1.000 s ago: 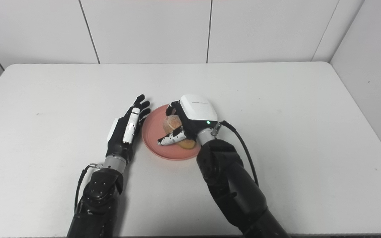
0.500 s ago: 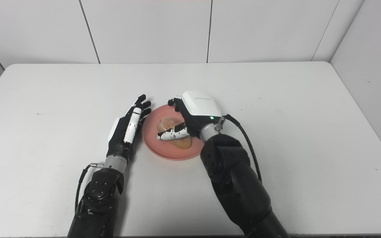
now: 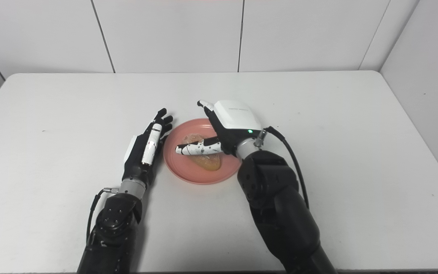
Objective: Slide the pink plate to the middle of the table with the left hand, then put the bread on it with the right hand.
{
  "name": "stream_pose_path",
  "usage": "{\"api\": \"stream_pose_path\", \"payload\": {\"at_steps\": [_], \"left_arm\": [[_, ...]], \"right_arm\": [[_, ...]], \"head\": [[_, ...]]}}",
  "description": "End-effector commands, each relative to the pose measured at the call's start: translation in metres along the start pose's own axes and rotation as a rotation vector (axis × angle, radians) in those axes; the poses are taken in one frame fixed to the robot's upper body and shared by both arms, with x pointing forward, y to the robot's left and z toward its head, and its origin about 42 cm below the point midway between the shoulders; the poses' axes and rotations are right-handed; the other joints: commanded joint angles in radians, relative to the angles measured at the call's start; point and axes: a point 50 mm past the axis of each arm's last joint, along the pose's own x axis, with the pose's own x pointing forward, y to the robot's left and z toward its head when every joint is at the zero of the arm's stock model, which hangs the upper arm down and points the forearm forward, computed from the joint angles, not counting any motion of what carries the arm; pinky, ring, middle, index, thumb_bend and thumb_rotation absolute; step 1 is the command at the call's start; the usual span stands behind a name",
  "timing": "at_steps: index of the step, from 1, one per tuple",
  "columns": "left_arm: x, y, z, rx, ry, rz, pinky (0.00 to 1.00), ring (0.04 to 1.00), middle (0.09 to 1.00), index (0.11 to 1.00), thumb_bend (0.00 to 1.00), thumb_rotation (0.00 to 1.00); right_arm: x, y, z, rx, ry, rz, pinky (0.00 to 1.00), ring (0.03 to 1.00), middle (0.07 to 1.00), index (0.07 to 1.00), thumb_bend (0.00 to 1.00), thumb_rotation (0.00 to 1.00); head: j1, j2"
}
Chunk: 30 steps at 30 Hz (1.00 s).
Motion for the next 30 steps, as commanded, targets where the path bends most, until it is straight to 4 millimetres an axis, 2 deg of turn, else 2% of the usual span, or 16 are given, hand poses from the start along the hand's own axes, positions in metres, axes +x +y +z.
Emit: {"api": "stream_pose_path", "payload": {"at_steps": [1, 4, 6, 9, 14, 18, 22, 28, 30], "left_arm": [[0.006, -0.006, 0.015, -0.011, -0.059, -0.009, 0.87, 0.917, 0.926, 0.916, 0.33, 1.00], [0.005, -0.004, 0.015, 0.001, -0.070, -0.004, 0.86, 0.904, 0.921, 0.915, 0.33, 1.00], [0.004, -0.003, 0.016, 0.000, -0.076, 0.002, 0.86, 0.901, 0.919, 0.914, 0.32, 1.00], [0.002, -0.002, 0.016, -0.002, -0.086, 0.005, 0.88, 0.915, 0.929, 0.925, 0.32, 1.00], [-0.004, 0.000, 0.015, 0.007, -0.108, 0.020, 0.90, 0.929, 0.945, 0.941, 0.33, 1.00], [-0.013, 0.002, 0.015, 0.031, -0.130, 0.034, 0.91, 0.940, 0.960, 0.959, 0.35, 1.00], [-0.022, 0.003, 0.012, 0.041, -0.145, 0.031, 0.93, 0.956, 0.974, 0.975, 0.35, 1.00], [-0.035, 0.006, 0.009, 0.047, -0.130, 0.037, 0.98, 0.994, 1.000, 0.998, 0.38, 1.00], [-0.041, 0.007, 0.008, 0.045, -0.126, 0.043, 0.98, 0.996, 1.000, 0.996, 0.38, 1.00]], "right_arm": [[-0.009, -0.022, 0.001, 0.037, -0.080, -0.178, 0.79, 0.861, 0.893, 0.922, 0.94, 0.86], [-0.018, -0.023, -0.010, 0.165, -0.101, -0.288, 0.76, 0.866, 0.906, 0.935, 0.86, 0.89], [-0.023, -0.021, -0.017, 0.243, -0.099, -0.331, 0.75, 0.870, 0.923, 0.955, 0.83, 0.95], [-0.030, -0.015, -0.030, 0.343, -0.085, -0.383, 0.77, 0.887, 0.947, 0.976, 0.79, 1.00], [-0.043, -0.001, -0.051, 0.467, -0.023, -0.431, 0.82, 0.925, 0.975, 0.998, 0.76, 1.00], [-0.057, 0.018, -0.064, 0.591, -0.005, -0.476, 0.86, 0.944, 0.983, 0.996, 0.73, 1.00], [-0.066, 0.042, -0.070, 0.742, -0.014, -0.537, 0.92, 0.970, 0.985, 0.988, 0.65, 1.00], [-0.076, 0.074, -0.066, 0.958, -0.052, -0.523, 0.94, 0.985, 0.999, 0.995, 0.66, 1.00], [-0.078, 0.082, -0.062, 1.009, -0.042, -0.498, 0.95, 0.975, 0.989, 0.986, 0.59, 1.00]], "head": [[-0.001, -0.001], [-0.006, -0.004], [-0.009, -0.009], [-0.002, -0.016], [0.002, -0.028], [0.027, -0.038], [0.029, -0.042], [0.033, -0.047], [0.034, -0.049]]}}
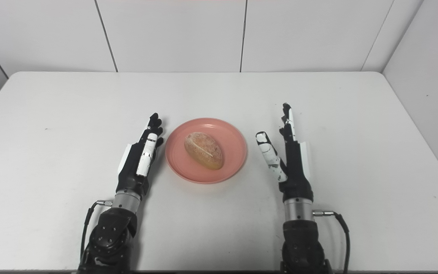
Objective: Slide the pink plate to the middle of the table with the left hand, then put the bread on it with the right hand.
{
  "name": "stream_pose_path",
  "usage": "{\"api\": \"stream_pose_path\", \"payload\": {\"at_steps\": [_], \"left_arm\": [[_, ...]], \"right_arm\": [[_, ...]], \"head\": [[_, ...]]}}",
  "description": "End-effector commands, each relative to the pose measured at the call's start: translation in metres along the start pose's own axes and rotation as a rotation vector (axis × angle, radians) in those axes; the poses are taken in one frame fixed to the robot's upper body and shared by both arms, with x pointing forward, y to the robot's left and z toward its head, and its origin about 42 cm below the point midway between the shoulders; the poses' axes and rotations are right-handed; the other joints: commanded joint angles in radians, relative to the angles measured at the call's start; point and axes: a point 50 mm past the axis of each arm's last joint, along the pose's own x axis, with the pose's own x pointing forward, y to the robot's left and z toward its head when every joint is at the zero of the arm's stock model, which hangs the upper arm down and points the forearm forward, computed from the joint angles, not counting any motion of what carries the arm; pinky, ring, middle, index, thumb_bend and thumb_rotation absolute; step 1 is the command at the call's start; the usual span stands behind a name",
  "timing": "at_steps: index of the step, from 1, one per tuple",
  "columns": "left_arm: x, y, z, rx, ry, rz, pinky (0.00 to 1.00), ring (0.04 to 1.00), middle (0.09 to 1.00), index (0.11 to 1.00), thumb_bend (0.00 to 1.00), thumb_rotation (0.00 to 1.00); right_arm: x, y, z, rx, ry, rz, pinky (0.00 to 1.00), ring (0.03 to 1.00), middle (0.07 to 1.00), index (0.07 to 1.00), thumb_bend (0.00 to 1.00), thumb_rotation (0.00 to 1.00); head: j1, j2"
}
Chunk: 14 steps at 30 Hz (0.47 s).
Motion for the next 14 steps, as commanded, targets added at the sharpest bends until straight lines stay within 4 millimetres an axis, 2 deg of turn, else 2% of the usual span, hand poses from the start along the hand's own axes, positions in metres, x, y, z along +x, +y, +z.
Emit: {"api": "stream_pose_path", "payload": {"at_steps": [1, 3, 7, 14], "left_arm": [[-0.001, -0.001, 0.014, 0.006, -0.062, 0.002, 0.98, 0.995, 1.000, 0.994, 0.38, 1.00], [-0.005, 0.000, 0.013, 0.010, -0.066, 0.004, 0.98, 0.992, 1.000, 0.997, 0.38, 1.00], [-0.007, 0.002, 0.014, 0.022, -0.074, 0.001, 0.99, 0.993, 1.000, 1.000, 0.38, 1.00], [-0.003, 0.004, 0.015, 0.019, -0.087, 0.015, 0.99, 0.991, 1.000, 0.998, 0.39, 1.00]], "right_arm": [[0.000, 0.008, 0.012, 0.063, -0.066, 0.004, 0.96, 0.974, 0.988, 0.985, 0.58, 1.00], [-0.002, 0.011, 0.010, 0.078, -0.040, 0.015, 0.97, 0.971, 0.980, 0.977, 0.53, 1.00], [-0.004, 0.014, 0.008, 0.138, -0.005, 0.031, 0.98, 0.960, 0.962, 0.947, 0.33, 1.00], [-0.001, 0.014, 0.002, 0.184, 0.027, 0.044, 0.96, 0.954, 0.960, 0.945, 0.25, 1.00]], "head": [[0.002, 0.000], [-0.001, -0.001], [-0.007, 0.007], [0.000, 0.009]]}}
